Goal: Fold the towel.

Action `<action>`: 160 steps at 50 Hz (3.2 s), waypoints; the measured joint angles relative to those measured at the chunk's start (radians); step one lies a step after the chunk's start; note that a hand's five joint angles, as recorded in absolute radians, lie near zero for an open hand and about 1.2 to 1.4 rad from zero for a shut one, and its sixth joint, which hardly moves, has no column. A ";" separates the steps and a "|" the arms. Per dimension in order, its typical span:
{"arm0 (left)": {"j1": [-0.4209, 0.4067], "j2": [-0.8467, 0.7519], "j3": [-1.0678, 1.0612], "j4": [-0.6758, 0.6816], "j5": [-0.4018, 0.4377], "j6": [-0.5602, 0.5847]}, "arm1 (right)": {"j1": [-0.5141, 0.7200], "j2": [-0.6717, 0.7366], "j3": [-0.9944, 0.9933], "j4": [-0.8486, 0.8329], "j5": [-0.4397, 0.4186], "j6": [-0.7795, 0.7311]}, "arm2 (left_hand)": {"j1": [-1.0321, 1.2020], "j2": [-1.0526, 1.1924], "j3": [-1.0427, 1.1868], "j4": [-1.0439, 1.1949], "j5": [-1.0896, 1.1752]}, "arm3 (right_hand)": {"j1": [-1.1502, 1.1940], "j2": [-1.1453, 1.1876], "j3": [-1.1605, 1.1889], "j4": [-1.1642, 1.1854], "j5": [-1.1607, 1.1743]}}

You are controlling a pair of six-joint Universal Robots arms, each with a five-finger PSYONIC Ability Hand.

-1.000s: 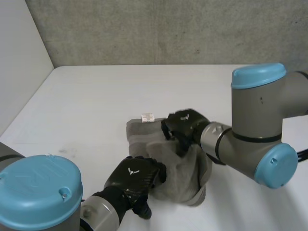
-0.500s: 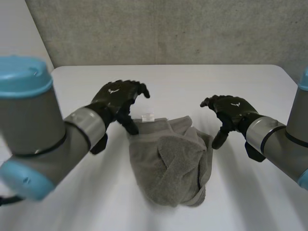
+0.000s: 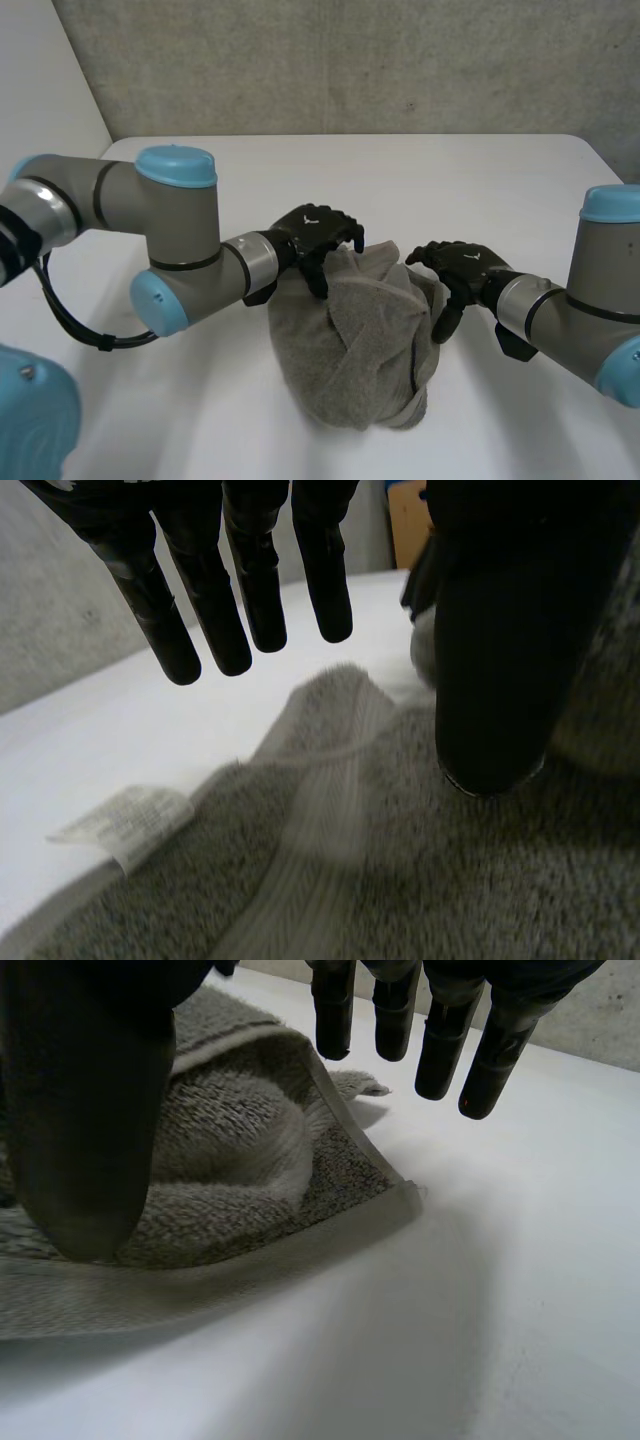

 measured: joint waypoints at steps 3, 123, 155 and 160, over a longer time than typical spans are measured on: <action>0.000 -0.046 0.045 -0.027 -0.001 0.034 | 0.003 0.022 -0.005 -0.031 0.004 0.001 | 0.000 0.002 0.001 0.001 0.001 | 0.000 0.000 0.000 0.000 0.000; -0.019 -0.084 -0.069 0.145 0.070 -0.004 | -0.146 -0.305 0.169 -0.104 -0.158 0.016 | 0.309 0.313 0.311 0.312 0.310 | 1.101 1.065 1.091 1.081 1.097; 0.029 0.324 0.025 0.440 -0.544 -0.180 | -0.023 -0.255 -0.176 -0.475 0.118 -0.067 | 0.643 0.669 0.667 0.669 0.653 | 1.102 1.065 1.091 1.081 1.097; 0.037 0.395 -0.241 0.434 -0.534 -0.207 | 0.011 -0.241 -0.121 -0.403 0.101 -0.079 | 0.643 0.669 0.668 0.669 0.653 | 1.102 1.068 1.091 1.081 1.097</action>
